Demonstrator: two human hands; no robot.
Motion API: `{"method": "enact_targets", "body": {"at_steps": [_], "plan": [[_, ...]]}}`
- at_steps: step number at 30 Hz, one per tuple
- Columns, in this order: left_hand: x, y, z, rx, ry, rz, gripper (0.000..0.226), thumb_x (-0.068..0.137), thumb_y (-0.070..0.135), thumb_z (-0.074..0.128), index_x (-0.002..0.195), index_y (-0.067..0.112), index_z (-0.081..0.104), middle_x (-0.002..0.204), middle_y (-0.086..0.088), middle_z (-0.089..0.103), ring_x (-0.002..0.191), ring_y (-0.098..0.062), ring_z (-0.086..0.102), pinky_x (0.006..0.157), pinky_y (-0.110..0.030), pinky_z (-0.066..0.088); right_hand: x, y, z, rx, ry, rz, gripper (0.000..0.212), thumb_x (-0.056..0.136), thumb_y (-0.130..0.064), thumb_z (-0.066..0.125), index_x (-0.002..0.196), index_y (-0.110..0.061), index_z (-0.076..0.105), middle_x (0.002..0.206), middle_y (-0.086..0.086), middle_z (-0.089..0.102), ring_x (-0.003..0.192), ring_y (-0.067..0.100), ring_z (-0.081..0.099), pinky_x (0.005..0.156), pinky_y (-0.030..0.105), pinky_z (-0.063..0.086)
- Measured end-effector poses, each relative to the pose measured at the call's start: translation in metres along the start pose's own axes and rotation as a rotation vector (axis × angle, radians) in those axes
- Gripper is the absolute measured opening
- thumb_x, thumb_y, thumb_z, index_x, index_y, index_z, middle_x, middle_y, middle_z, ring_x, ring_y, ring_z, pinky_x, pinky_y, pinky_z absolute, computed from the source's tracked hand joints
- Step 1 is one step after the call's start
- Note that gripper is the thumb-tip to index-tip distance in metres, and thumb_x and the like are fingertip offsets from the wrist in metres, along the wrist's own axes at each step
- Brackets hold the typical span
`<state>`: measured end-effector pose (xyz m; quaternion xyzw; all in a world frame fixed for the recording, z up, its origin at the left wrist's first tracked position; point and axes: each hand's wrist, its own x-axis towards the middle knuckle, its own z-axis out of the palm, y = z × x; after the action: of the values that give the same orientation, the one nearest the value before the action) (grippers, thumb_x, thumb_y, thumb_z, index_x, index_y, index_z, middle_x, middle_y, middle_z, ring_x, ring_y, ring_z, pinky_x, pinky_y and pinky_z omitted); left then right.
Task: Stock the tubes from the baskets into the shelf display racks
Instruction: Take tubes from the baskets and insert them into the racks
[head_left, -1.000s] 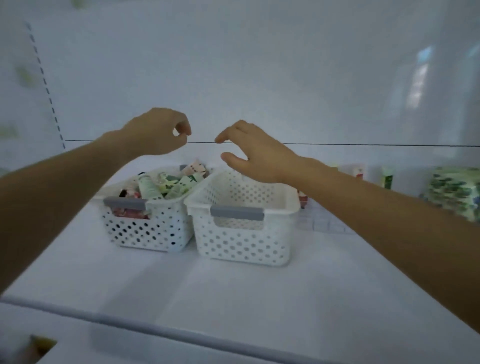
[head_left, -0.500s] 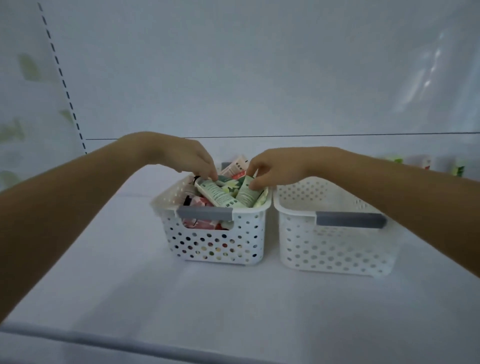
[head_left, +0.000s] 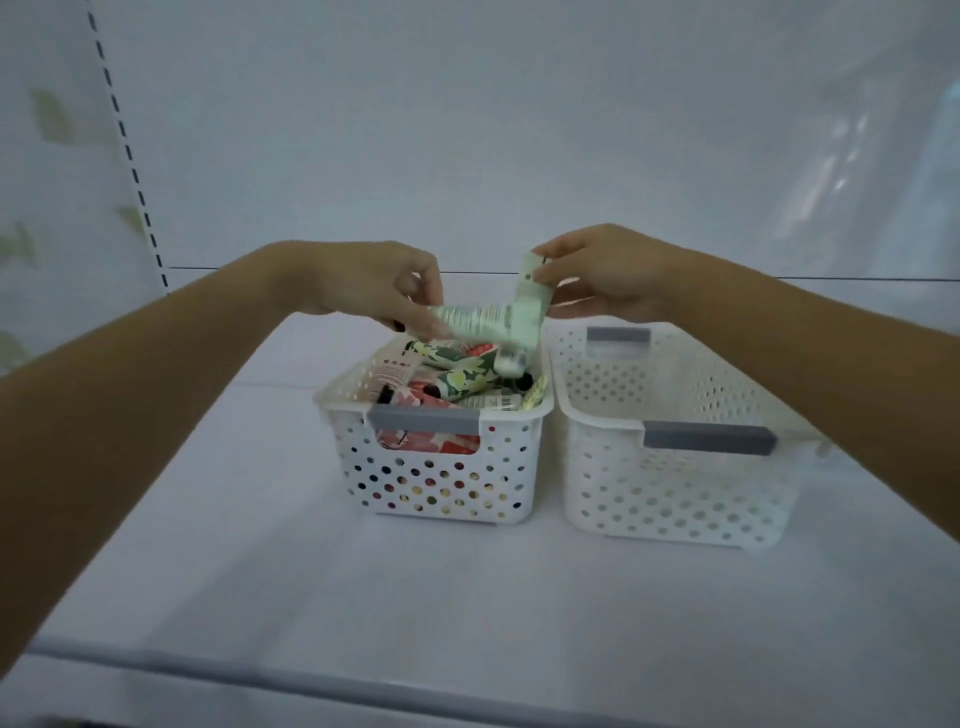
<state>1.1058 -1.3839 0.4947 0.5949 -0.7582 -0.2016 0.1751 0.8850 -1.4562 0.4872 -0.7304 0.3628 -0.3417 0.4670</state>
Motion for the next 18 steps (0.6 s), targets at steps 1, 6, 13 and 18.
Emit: {"method": "enact_targets", "body": {"at_steps": [1, 6, 13, 18], "plan": [[0.003, 0.0, 0.0, -0.11, 0.023, 0.013, 0.03, 0.071, 0.034, 0.068, 0.085, 0.015, 0.049, 0.089, -0.002, 0.074, 0.086, -0.014, 0.069, 0.077, -0.023, 0.054, 0.0, -0.001, -0.005, 0.083, 0.064, -0.025, 0.018, 0.09, 0.0, 0.054, 0.104, -0.01, 0.057, 0.09, 0.005, 0.063, 0.073, 0.015, 0.065, 0.063, 0.023, 0.057], [0.015, 0.029, 0.019, -0.569, 0.191, 0.006, 0.018, 0.1, 0.026, 0.034, 0.101, 0.013, 0.046, 0.084, -0.005, 0.06, 0.054, -0.01, 0.059, 0.06, -0.024, 0.054, -0.009, -0.002, -0.035, 0.556, 0.237, -0.054, 0.005, 0.093, -0.005, 0.049, 0.094, -0.007, 0.054, 0.091, 0.008, 0.057, 0.074, 0.017, 0.06, 0.059, 0.026, 0.054], [0.049, 0.111, 0.059, -0.752, 0.158, -0.047, 0.022, 0.096, 0.035, 0.031, 0.093, 0.015, 0.04, 0.06, -0.001, 0.046, 0.04, -0.011, 0.034, 0.043, -0.016, 0.032, -0.04, 0.02, -0.09, 0.834, 0.208, 0.089, 0.022, 0.09, -0.023, 0.058, 0.091, -0.003, 0.049, 0.076, 0.01, 0.054, 0.046, 0.013, 0.049, 0.045, 0.02, 0.048], [0.083, 0.176, 0.104, -0.724, 0.246, -0.068, 0.034, 0.099, 0.04, 0.033, 0.081, 0.016, 0.049, 0.053, 0.003, 0.051, 0.038, -0.008, 0.038, 0.042, -0.013, 0.032, -0.075, 0.041, -0.146, 0.833, 0.243, 0.067, 0.01, 0.091, -0.011, 0.056, 0.088, -0.002, 0.053, 0.063, 0.01, 0.063, 0.047, 0.015, 0.062, 0.05, 0.025, 0.056]]}}
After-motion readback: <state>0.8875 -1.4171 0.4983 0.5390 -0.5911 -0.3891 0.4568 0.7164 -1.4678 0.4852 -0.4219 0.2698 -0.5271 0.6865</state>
